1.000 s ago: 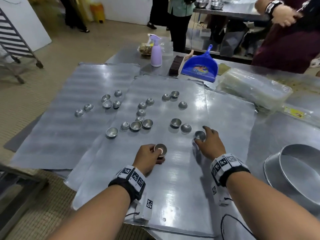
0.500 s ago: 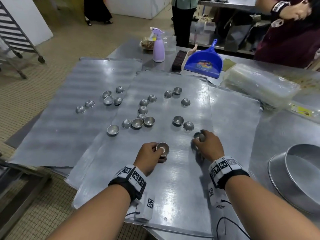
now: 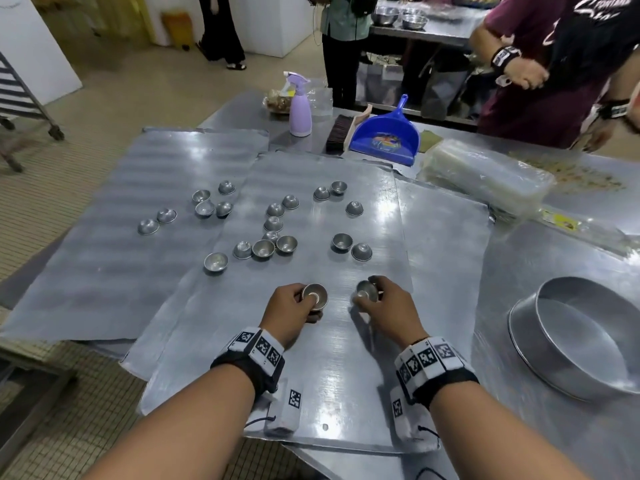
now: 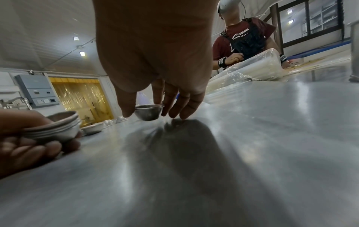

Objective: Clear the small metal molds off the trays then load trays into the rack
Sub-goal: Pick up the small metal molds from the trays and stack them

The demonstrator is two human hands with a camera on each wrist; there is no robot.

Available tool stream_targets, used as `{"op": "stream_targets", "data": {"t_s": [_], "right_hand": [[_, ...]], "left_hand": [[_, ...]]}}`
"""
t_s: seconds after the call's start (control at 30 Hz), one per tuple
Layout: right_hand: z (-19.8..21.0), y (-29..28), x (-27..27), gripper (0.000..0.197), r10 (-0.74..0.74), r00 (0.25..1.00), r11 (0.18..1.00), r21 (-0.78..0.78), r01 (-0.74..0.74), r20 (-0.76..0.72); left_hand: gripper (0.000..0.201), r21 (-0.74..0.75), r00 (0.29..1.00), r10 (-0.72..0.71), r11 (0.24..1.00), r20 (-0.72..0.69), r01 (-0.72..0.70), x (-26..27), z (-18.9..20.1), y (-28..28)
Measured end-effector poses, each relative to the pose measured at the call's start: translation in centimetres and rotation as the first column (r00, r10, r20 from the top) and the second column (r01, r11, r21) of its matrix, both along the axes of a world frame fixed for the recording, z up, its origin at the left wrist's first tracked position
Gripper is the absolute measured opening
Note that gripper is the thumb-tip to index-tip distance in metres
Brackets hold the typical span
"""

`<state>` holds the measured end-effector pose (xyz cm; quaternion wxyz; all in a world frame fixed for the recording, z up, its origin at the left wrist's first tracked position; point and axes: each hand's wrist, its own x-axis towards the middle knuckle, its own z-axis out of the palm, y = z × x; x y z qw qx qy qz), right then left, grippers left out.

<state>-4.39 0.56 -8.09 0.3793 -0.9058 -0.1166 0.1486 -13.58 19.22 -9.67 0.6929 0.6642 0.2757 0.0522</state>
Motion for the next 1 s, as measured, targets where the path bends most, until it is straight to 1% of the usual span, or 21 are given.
{"op": "stream_targets", "data": {"t_s": [0.13, 0.3, 0.5, 0.6, 0.67, 0.7, 0.77, 0.93, 1.0], "right_hand": [[0.7, 0.6, -1.9, 0.054, 0.035, 0.999, 0.998, 0.047, -0.037, 0.033], [1.9, 1.6, -3.9, 0.056, 0.051, 0.996, 0.991, 0.118, -0.059, 0.068], [3.0, 3.4, -5.5, 0.059, 0.130, 0.984, 0.981, 0.131, -0.146, 0.123], [3.0, 4.6, -6.0, 0.058, 0.171, 0.975, 0.978, 0.098, -0.185, 0.139], [2.8, 5.5, -6.4, 0.055, 0.213, 0.966, 0.973, 0.061, -0.223, 0.144], [2.8, 6.0, -6.6, 0.054, 0.232, 0.962, 0.970, 0.046, -0.241, 0.145], [2.8, 6.7, -7.1, 0.054, 0.251, 0.957, 0.965, 0.042, -0.260, 0.148], [2.9, 9.1, -7.9, 0.054, 0.302, 0.940, 0.947, 0.067, -0.315, 0.160], [2.9, 10.2, -8.2, 0.057, 0.327, 0.931, 0.937, 0.075, -0.342, 0.160]], "left_hand": [[0.012, 0.015, 1.000, 0.007, 1.000, -0.006, -0.007, -0.2, 0.3, -0.1], [0.013, -0.019, 0.999, 0.036, 0.999, -0.007, -0.036, -0.7, 0.7, -0.2], [0.014, -0.183, 0.998, 0.041, 0.982, -0.044, -0.049, -2.1, 1.8, 0.4], [0.014, -0.175, 0.997, 0.030, 0.984, -0.071, -0.042, -3.0, 2.9, 1.0], [0.023, -0.272, 0.994, 0.074, 0.958, -0.086, -0.095, -3.2, 3.4, 1.2], [0.029, -0.302, 0.993, 0.073, 0.948, -0.093, -0.098, -3.3, 3.5, 1.3], [0.032, -0.296, 0.993, 0.060, 0.951, -0.103, -0.088, -3.6, 3.7, 1.6], [0.027, -0.289, 0.986, 0.137, 0.944, -0.094, -0.158, -5.2, 4.7, 3.5], [0.026, -0.260, 0.985, 0.149, 0.951, -0.089, -0.167, -6.0, 4.8, 4.4]]}}
